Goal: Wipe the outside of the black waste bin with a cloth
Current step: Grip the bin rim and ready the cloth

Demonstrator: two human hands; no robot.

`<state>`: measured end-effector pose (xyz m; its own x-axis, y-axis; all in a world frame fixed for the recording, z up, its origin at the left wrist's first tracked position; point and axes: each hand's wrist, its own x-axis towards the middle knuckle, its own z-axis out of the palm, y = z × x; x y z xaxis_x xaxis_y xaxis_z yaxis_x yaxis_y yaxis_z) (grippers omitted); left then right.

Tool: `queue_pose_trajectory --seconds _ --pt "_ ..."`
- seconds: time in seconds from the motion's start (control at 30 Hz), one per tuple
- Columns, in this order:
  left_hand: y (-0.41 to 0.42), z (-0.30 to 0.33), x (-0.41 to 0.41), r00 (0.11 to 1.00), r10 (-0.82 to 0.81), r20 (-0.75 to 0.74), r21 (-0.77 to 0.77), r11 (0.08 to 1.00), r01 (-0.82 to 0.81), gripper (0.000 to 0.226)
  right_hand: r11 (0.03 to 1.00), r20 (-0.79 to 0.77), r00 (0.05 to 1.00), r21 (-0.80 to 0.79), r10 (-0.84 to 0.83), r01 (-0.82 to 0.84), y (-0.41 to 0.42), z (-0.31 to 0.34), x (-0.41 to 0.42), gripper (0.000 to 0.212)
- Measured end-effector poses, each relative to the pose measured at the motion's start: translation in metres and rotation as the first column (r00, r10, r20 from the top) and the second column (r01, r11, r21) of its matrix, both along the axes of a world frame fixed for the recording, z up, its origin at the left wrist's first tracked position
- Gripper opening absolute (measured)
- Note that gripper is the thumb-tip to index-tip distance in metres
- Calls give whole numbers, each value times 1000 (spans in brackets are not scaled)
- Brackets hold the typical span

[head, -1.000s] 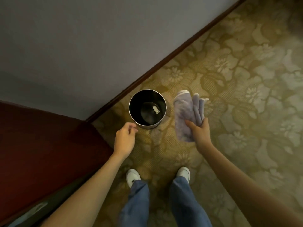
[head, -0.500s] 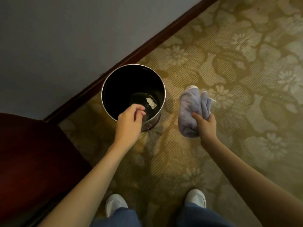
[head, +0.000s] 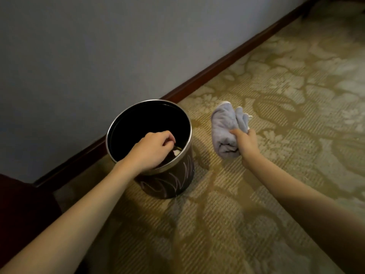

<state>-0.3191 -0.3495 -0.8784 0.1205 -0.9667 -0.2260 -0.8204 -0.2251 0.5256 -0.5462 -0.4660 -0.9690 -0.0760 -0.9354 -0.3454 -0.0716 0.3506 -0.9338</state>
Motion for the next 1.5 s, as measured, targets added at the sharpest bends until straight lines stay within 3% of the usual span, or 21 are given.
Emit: queue_pose_trajectory --seconds 0.13,0.3,0.37,0.47,0.53,0.63,0.77,0.87,1.07,1.23,1.5 --pt "-6 22 3 994 -95 -46 263 959 104 23 995 -83 993 63 80 -75 7 14 -3 53" --pt "-17 33 -5 992 -48 -120 312 947 83 27 977 -134 968 36 213 -210 25 25 -2 67" --pt "-18 33 -5 992 -80 -101 322 940 109 25 955 -47 955 64 292 -289 30 27 -3 63" --pt "-14 30 -1 986 -155 -61 310 936 166 18 919 209 934 212 289 -332 38 34 -7 53" --pt "-6 27 3 978 -199 -58 314 926 207 13 903 318 898 206 304 -378 40 37 -12 48" --pt "7 24 10 970 -237 -59 338 909 243 17 911 335 890 163 311 -379 41 37 -20 34" --pt "16 19 13 963 -270 4 300 919 257 20 865 395 854 225 340 -448 38 33 -27 23" --pt "17 15 11 946 -319 62 272 917 291 14 864 446 843 249 299 -438 37 28 -26 34" --pt "17 14 7 921 -361 147 227 918 324 17 886 281 869 108 408 -451 52 37 -20 81" --pt "22 11 6 915 -351 200 177 931 318 20 876 361 841 115 403 -469 58 43 -22 86" --pt "20 4 3 834 -335 439 77 938 337 21 908 221 884 -18 412 -419 54 32 -25 80"
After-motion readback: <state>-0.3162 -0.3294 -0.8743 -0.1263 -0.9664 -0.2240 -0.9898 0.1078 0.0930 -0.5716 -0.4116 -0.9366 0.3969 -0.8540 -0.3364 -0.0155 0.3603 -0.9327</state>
